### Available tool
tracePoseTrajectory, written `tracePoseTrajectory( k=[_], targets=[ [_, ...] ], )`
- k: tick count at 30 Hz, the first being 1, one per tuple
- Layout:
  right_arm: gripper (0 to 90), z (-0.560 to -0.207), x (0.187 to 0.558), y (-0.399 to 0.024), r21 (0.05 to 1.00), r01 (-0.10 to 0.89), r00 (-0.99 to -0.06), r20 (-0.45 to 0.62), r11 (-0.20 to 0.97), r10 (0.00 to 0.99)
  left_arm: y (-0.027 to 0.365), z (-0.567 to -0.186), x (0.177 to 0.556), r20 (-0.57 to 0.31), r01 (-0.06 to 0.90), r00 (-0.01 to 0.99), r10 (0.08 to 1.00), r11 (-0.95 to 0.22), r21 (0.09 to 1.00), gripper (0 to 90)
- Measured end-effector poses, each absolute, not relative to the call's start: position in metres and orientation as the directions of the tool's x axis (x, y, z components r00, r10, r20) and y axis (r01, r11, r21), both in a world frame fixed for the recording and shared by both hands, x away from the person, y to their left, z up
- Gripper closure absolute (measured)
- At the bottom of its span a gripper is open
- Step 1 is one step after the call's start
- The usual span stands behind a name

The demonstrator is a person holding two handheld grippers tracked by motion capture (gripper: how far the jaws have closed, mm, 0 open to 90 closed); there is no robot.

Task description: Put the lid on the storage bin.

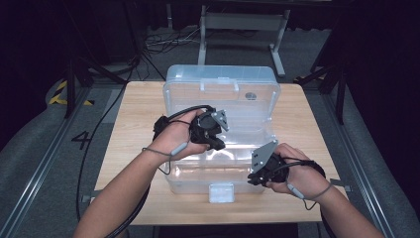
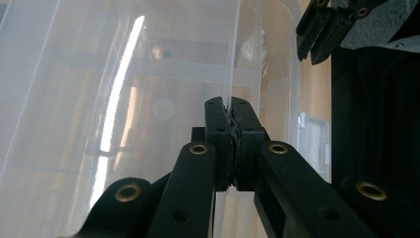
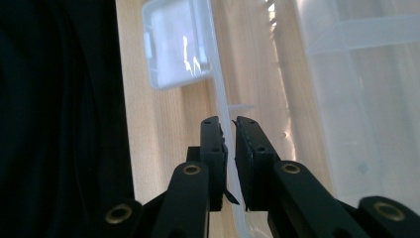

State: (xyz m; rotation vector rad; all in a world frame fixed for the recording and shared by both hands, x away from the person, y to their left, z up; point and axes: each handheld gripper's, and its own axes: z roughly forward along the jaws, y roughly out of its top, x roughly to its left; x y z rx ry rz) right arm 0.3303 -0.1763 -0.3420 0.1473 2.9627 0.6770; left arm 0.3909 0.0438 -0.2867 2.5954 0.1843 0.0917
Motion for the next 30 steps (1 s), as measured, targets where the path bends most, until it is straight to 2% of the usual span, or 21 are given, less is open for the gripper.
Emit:
tracePoseTrajectory(
  k=[18,30],
  targets=[
    [89.8,-0.31,0.332,-0.199,0.56,0.09,-0.98,-0.099,0.823,0.175,0.042,-0.29,0.385,0.03,0.108,0.989,0.143,-0.855,0.507,88.3],
    [90.0,-0.301,0.338,-0.216,0.665,0.138,-0.964,-0.08,0.734,0.254,0.043,-0.294,0.379,0.024,0.113,0.989,0.144,-0.858,0.501,88.2]
  ],
)
